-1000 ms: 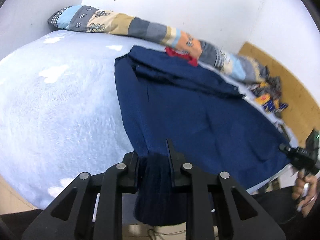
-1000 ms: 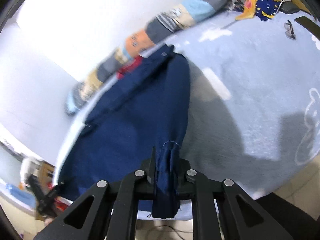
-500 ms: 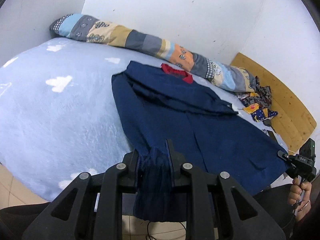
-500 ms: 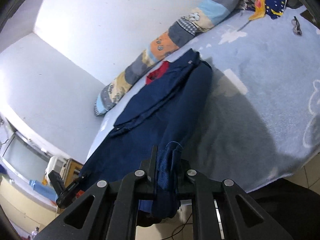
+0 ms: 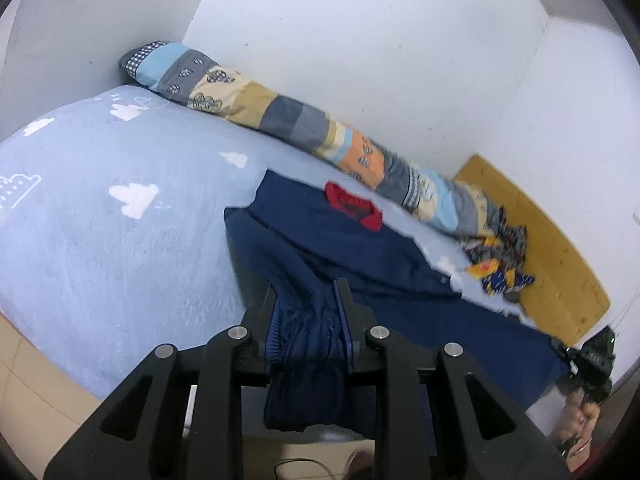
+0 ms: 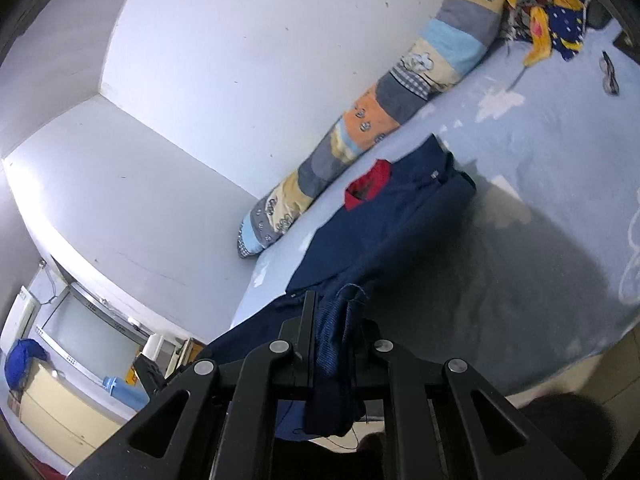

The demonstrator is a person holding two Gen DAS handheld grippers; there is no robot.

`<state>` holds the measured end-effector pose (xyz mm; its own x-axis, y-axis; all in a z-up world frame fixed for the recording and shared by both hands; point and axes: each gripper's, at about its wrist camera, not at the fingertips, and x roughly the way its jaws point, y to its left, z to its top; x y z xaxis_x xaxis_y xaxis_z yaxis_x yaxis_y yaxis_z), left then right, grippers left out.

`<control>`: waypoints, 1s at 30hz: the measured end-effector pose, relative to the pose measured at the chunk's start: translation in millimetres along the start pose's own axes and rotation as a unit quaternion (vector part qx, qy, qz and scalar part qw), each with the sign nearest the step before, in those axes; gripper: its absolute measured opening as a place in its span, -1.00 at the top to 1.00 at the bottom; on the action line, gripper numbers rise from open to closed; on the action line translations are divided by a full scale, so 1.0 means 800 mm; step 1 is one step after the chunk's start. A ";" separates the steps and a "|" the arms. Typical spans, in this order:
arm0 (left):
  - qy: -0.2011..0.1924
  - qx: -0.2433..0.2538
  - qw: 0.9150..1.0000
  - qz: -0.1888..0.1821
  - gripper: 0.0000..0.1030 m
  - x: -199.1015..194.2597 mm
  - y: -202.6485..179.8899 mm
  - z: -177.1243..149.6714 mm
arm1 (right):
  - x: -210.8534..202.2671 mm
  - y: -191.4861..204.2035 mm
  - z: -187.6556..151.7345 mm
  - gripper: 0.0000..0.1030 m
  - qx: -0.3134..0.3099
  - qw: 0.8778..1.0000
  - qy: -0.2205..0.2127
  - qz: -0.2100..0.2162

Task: Fold large clothes
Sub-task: 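Lift the navy shirt off the blanket with both tools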

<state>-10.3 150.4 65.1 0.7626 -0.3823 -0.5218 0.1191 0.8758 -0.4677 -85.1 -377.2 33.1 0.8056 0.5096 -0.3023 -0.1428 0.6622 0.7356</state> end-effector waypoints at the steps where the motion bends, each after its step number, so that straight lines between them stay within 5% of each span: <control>1: -0.003 -0.002 1.000 -0.001 0.58 -0.003 0.000 0.002 | -0.003 0.004 0.002 0.78 -0.002 1.000 -0.001 0.001; 17: -0.021 -0.010 0.999 -0.025 0.55 -0.014 -0.020 0.052 | -0.021 0.044 0.039 0.78 -0.001 0.999 -0.016 0.032; 25: -0.036 -0.027 0.999 -0.006 0.54 0.022 -0.011 0.112 | 0.021 0.042 0.107 0.77 0.015 0.999 -0.025 0.033; 30: -0.055 -0.011 0.998 0.030 0.54 0.071 -0.015 0.184 | 0.078 0.043 0.169 0.78 0.004 1.000 -0.020 0.015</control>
<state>125.7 161.5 146.2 0.8334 -0.2928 -0.4687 0.0572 0.8892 -0.4540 37.9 -397.3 121.7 0.8233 0.5067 -0.2557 -0.1624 0.6420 0.7493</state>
